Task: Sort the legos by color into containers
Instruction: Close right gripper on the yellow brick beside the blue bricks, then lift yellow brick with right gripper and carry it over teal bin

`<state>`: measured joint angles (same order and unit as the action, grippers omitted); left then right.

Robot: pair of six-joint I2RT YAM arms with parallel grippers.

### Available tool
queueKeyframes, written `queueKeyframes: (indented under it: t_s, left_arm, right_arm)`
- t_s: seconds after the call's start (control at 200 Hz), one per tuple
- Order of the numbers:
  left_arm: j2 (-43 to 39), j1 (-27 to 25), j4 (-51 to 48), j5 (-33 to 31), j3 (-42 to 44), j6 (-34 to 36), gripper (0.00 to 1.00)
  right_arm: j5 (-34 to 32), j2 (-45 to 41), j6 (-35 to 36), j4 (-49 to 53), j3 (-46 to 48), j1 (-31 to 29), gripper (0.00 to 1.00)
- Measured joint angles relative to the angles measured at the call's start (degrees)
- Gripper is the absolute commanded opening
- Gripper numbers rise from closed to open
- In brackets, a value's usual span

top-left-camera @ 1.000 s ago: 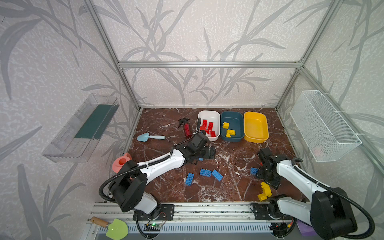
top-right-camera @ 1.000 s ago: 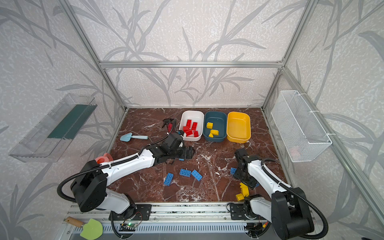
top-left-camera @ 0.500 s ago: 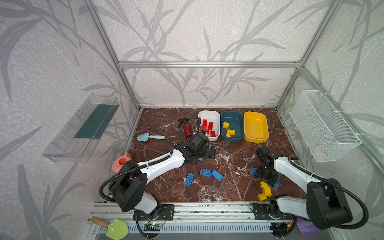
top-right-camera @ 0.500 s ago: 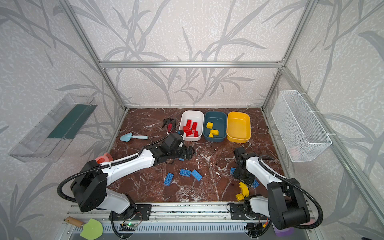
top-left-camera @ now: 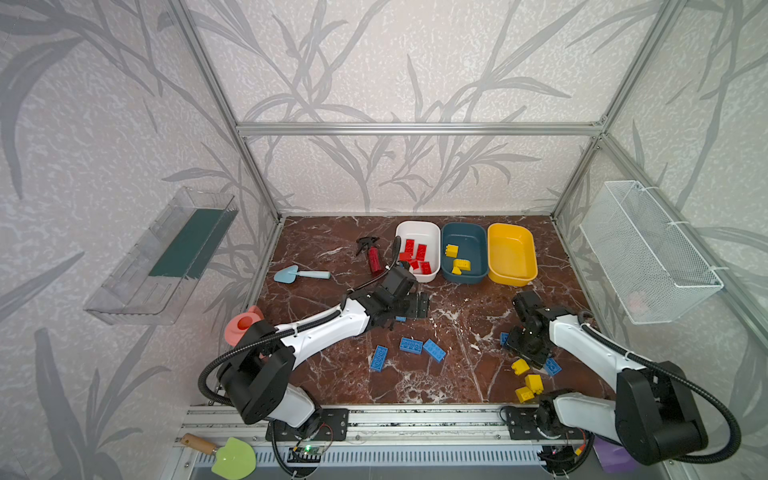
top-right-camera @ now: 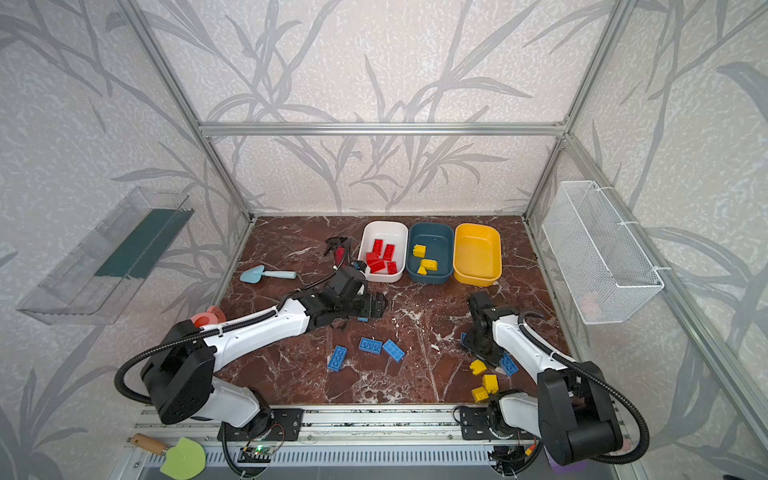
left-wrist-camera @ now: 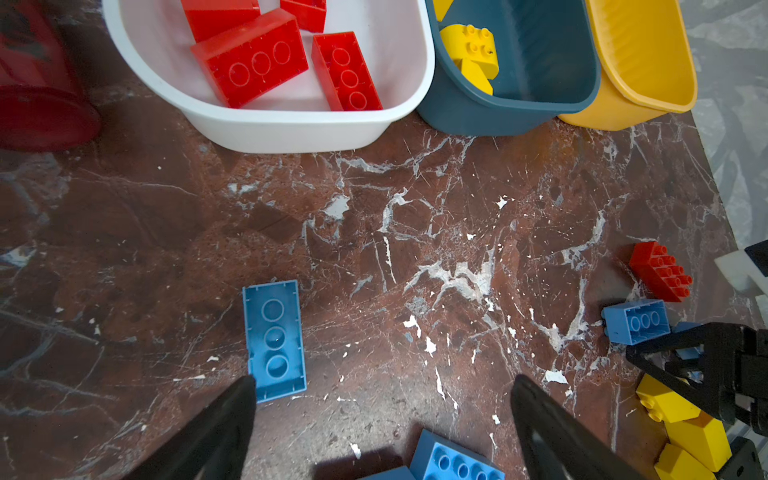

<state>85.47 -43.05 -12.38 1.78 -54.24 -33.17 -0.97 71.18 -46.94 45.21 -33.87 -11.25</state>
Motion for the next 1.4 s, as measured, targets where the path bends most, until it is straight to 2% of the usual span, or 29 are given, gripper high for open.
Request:
queueKeyframes:
  t_s: [0.225, 0.445, 0.895, 0.95, 1.115, 1.25, 1.399]
  left_arm:
    - [0.00, 0.02, 0.02, -0.02, 0.24, 0.02, 0.95]
    - [0.02, 0.02, -0.07, -0.07, 0.87, 0.00, 0.95]
    - [0.02, 0.02, -0.04, -0.24, 1.05, -0.02, 0.95]
    - [0.02, 0.02, -0.09, -0.26, 1.27, -0.02, 0.95]
    - [0.02, 0.04, -0.20, -0.33, 1.60, -0.04, 0.95]
    - [0.00, 0.02, -0.15, -0.46, 1.86, -0.04, 0.95]
    - [-0.96, 0.02, -0.85, -0.85, 3.23, -0.07, 0.95]
  right_arm:
    - [0.00, -0.83, 2.05, 0.44, 1.73, -0.94, 0.67]
    - [-1.18, -4.74, 1.29, 1.99, 2.03, -8.92, 0.64]
    - [-1.51, -3.10, 0.24, 2.10, 2.03, -15.23, 0.54]
    - [-1.51, -2.71, 0.24, 1.92, 2.03, -15.85, 0.52]
    - [-1.49, -1.77, 0.20, 0.96, 2.03, -16.44, 0.36]
    - [-1.33, -1.49, 0.22, 0.76, 1.90, -16.63, 0.30]
    - [-1.57, -1.51, 0.83, 0.72, 1.73, -16.94, 0.28]
